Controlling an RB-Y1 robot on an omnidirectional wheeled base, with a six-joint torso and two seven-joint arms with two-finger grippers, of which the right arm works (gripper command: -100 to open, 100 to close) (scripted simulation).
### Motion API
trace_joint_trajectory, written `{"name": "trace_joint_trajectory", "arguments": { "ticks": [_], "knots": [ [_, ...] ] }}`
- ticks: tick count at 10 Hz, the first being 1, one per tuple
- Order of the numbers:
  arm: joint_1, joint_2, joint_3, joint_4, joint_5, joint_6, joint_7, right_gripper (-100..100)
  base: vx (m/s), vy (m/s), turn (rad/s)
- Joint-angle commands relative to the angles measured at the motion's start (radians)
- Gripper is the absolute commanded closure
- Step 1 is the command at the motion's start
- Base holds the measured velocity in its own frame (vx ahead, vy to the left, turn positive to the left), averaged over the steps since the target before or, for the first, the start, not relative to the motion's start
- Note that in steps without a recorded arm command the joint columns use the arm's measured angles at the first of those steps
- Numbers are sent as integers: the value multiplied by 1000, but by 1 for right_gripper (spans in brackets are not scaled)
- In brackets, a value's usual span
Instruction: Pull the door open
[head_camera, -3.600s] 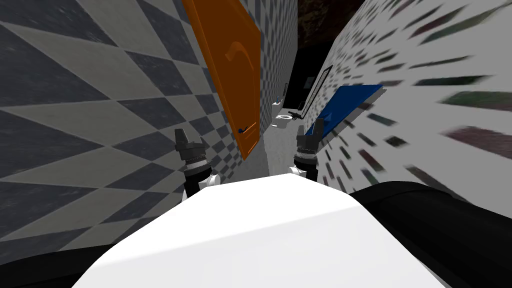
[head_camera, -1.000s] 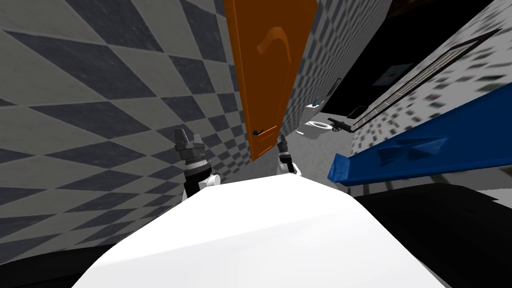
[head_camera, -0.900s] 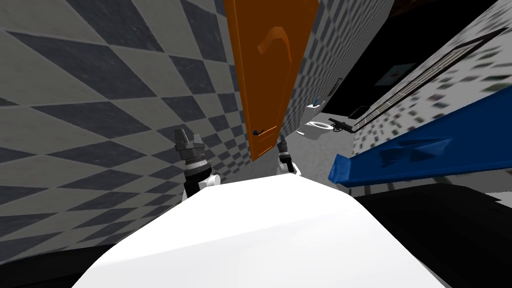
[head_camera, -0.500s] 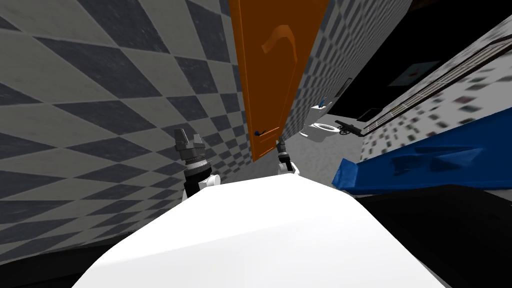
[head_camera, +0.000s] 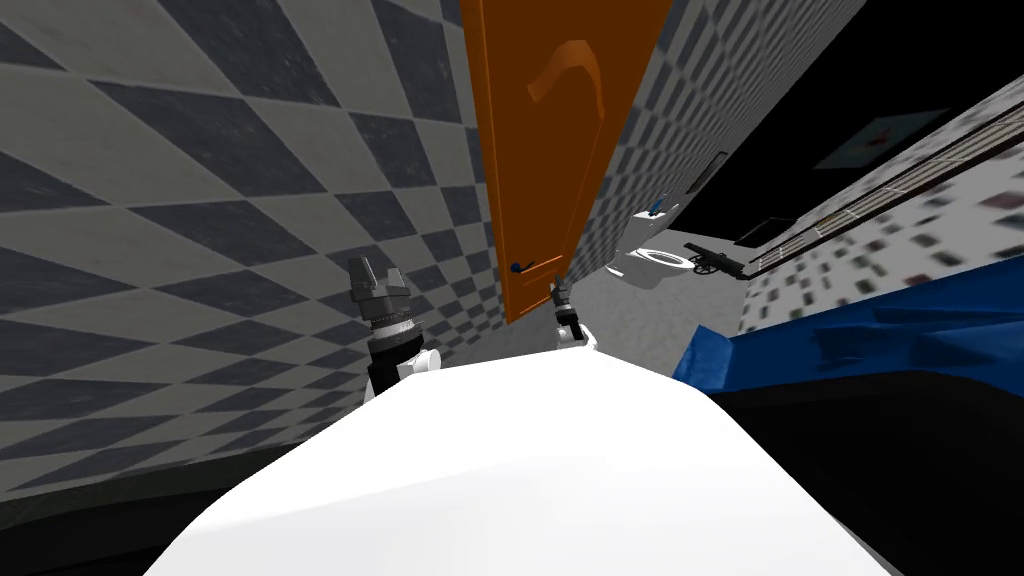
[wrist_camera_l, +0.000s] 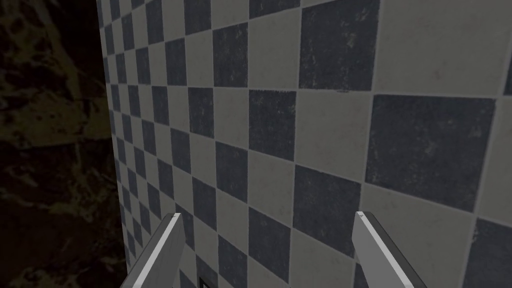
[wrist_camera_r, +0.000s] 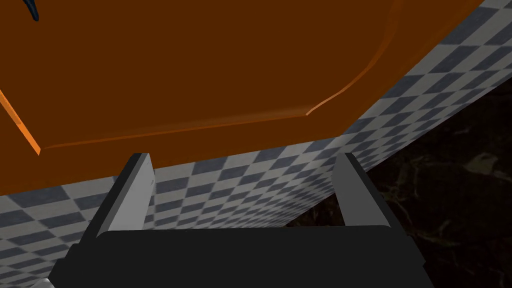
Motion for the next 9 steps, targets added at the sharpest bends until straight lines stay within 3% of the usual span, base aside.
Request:
{"name": "trace_joint_trajectory", "arguments": {
  "ticks": [1,2,3,4,5,6,9],
  "knots": [
    [-29,-6,2,50,-1,-6,-5,-100,28,-45,137],
    [-29,-6,2,70,-1,-6,-5,-100,19,-44,75],
    [-51,-13,4,113,-2,-9,-10,-100,10,-50,142],
    [-51,-13,4,118,-2,-9,-10,-100,13,-54,60],
    [-73,-20,5,154,-4,-11,-16,-100,23,-59,131],
    [-73,-20,5,165,-4,-11,-16,-100,20,-57,79],
    [-115,-34,9,246,-7,-16,-27,-100,22,-56,107]
  ]
}}
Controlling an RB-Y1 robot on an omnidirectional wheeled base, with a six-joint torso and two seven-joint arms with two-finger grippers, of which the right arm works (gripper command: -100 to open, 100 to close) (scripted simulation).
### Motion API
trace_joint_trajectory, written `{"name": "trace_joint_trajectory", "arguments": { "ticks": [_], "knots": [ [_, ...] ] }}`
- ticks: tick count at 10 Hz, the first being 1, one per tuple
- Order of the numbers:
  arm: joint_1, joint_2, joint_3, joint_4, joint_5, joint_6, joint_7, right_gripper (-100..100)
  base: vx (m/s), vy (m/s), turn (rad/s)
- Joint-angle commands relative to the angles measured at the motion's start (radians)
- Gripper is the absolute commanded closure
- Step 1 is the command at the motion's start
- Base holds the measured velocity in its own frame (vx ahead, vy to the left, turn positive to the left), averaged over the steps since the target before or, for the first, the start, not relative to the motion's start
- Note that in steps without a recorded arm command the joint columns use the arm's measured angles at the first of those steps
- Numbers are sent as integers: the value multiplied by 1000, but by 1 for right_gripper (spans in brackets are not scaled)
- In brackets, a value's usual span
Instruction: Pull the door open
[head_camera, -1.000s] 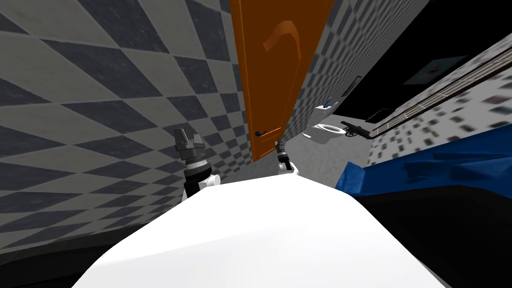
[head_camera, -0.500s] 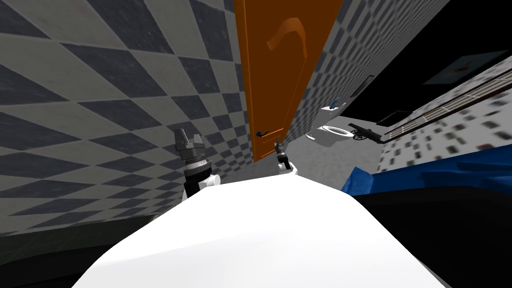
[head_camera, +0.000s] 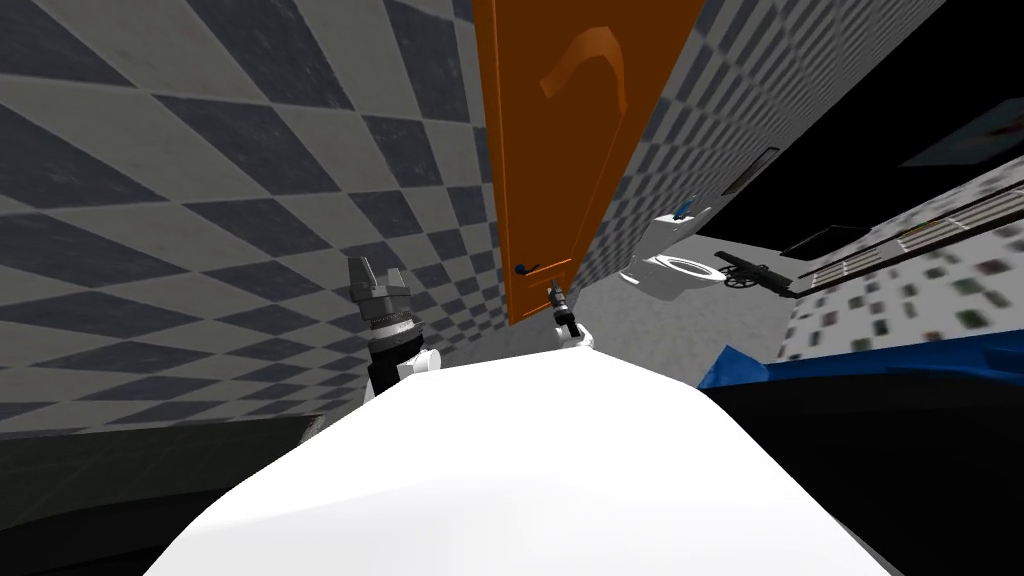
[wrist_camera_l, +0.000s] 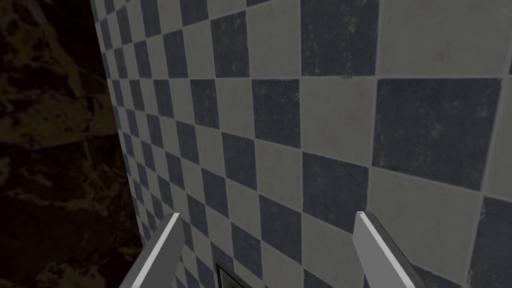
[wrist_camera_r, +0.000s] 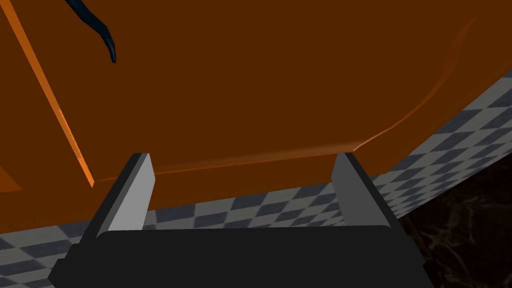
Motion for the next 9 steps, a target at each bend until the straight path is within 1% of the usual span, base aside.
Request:
{"name": "trace_joint_trajectory", "arguments": {
  "ticks": [1,2,3,4,5,6,8,9],
  "knots": [
    [-15,-5,0,37,-1,-3,-4,-100,13,-49,85],
    [-36,-12,1,80,-3,-5,-9,-100,25,-56,131],
    [-57,-18,3,105,-4,-7,-14,-100,29,-88,229],
    [-57,-18,3,126,-4,-7,-14,-100,16,-68,74],
    [-76,-24,4,158,-5,-10,-19,-100,11,-54,93],
    [-76,-24,4,167,-5,-10,-19,-100,11,-49,84],
    [-113,-35,7,247,-8,-14,-29,-100,24,-67,191],
    [-130,-41,8,276,-9,-15,-33,-100,25,-106,209]
  ]
}}
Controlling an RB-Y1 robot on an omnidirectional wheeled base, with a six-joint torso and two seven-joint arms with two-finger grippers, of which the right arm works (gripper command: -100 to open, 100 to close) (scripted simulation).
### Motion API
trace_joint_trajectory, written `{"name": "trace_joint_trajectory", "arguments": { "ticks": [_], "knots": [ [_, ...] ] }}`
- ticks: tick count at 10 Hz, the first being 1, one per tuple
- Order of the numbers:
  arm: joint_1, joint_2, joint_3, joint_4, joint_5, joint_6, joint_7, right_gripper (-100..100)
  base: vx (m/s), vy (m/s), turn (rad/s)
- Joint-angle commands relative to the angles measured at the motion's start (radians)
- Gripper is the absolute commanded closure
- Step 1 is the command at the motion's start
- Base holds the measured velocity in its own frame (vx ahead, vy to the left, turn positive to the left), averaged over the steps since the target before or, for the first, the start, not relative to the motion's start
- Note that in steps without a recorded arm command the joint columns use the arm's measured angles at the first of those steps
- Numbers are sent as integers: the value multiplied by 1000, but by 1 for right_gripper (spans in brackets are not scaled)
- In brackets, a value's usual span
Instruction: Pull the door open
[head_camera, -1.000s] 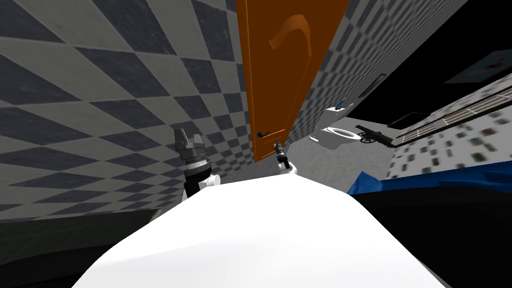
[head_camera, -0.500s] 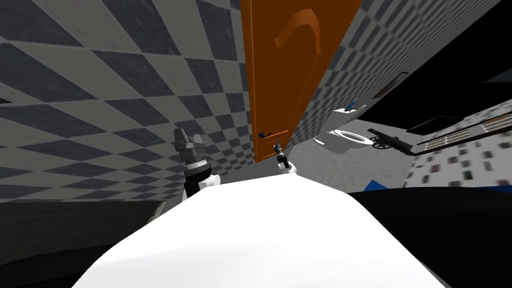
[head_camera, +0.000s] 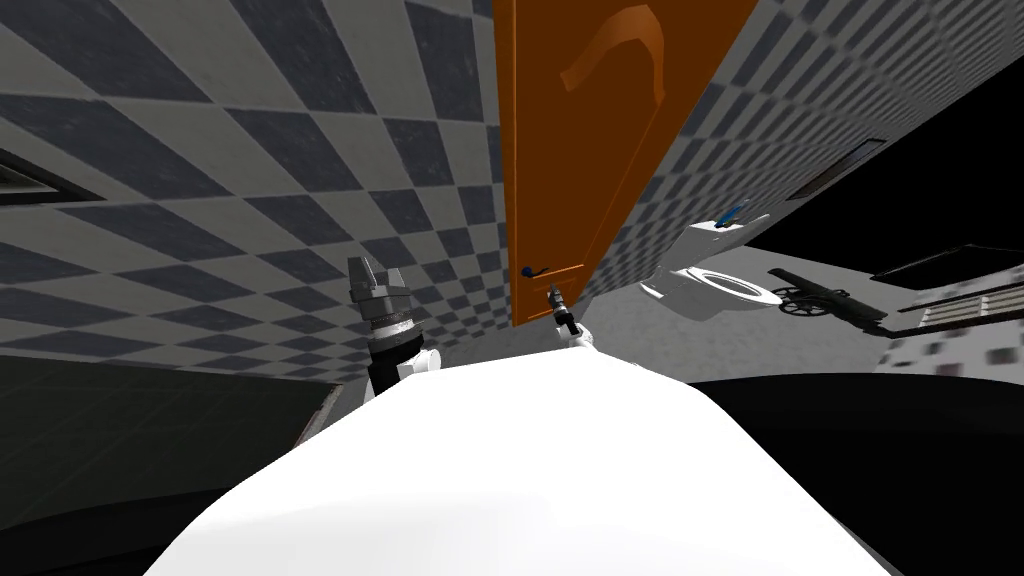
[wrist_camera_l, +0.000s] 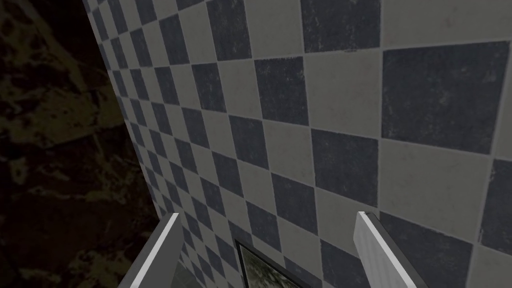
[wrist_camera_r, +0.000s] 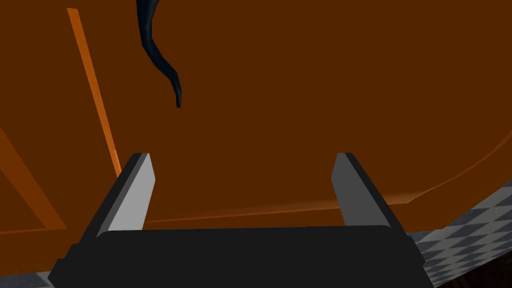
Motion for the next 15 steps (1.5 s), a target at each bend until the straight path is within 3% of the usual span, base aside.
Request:
{"name": "trace_joint_trajectory", "arguments": {
  "ticks": [1,3,4,8,12,13,14,15],
  "knots": [
    [-16,-2,0,34,-1,-1,-2,-100,19,-67,41],
    [-48,-12,3,103,-3,-5,-10,-100,19,-66,155],
    [-48,-12,3,103,-3,-5,-10,-100,14,-58,80],
    [-101,-27,7,218,-6,-10,-24,-100,12,-62,166],
    [-137,-38,9,297,-8,-14,-33,-100,11,-65,150],
    [-133,-37,9,285,-8,-13,-31,-100,6,-24,28],
    [-124,-62,13,301,-31,-31,-43,-100,130,42,165],
    [-121,-70,14,306,-38,-36,-46,-100,206,80,126]
  ]
}}
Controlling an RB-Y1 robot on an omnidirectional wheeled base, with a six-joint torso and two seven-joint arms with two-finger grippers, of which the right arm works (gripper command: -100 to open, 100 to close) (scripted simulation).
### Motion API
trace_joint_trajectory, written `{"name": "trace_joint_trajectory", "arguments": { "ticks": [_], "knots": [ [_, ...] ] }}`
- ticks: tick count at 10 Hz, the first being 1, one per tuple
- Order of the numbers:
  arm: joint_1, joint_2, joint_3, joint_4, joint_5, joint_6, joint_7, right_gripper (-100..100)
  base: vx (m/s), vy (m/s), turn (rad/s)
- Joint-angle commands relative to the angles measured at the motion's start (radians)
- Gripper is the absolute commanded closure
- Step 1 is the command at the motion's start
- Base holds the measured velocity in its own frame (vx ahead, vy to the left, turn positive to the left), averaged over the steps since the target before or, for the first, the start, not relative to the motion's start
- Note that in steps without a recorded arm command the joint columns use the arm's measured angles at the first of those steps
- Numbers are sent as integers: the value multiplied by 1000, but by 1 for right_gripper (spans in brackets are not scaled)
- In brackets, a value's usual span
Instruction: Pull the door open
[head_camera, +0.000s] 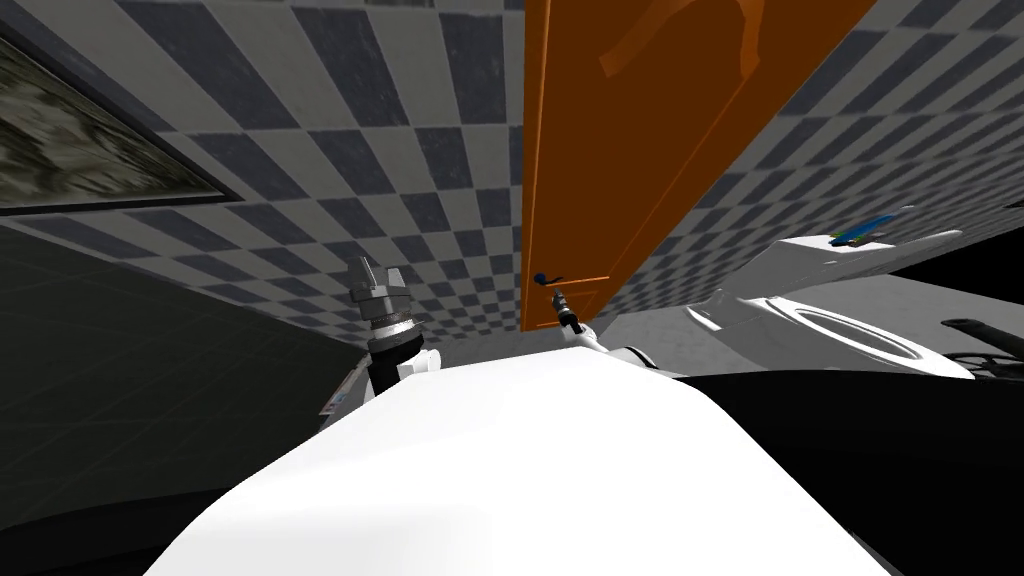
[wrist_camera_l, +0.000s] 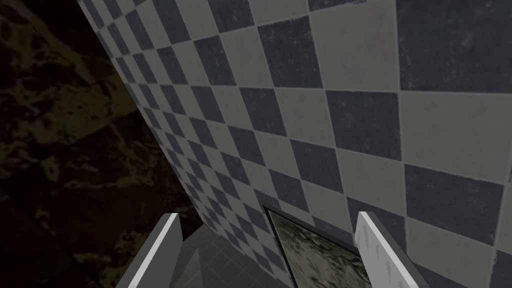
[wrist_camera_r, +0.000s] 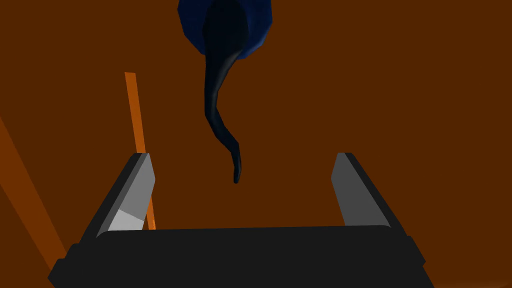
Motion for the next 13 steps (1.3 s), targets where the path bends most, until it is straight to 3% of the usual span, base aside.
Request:
{"name": "trace_joint_trajectory", "arguments": {
  "ticks": [1,3,5,6,8,9,10,11,12,13],
  "knots": [
    [10,-25,5,10,-22,-14,-13,-100,182,107,107],
    [25,-64,11,31,-57,-39,-29,-100,194,79,166],
    [25,-64,11,31,-57,-39,-29,-100,86,25,12],
    [36,-91,16,46,-82,-57,-41,-100,101,20,167],
    [36,-91,16,46,-82,-57,-41,-100,79,11,29],
    [47,-119,20,61,-107,-76,-52,-100,147,15,139],
    [50,-127,22,65,-114,-81,-55,-100,189,-7,109],
    [42,-118,21,71,-107,-81,-52,-100,73,-8,13],
    [42,-118,21,71,-107,-81,-52,100,-10,2,-9],
    [42,-118,21,71,-107,-81,-52,100,-25,2,-11]
  ]
}}
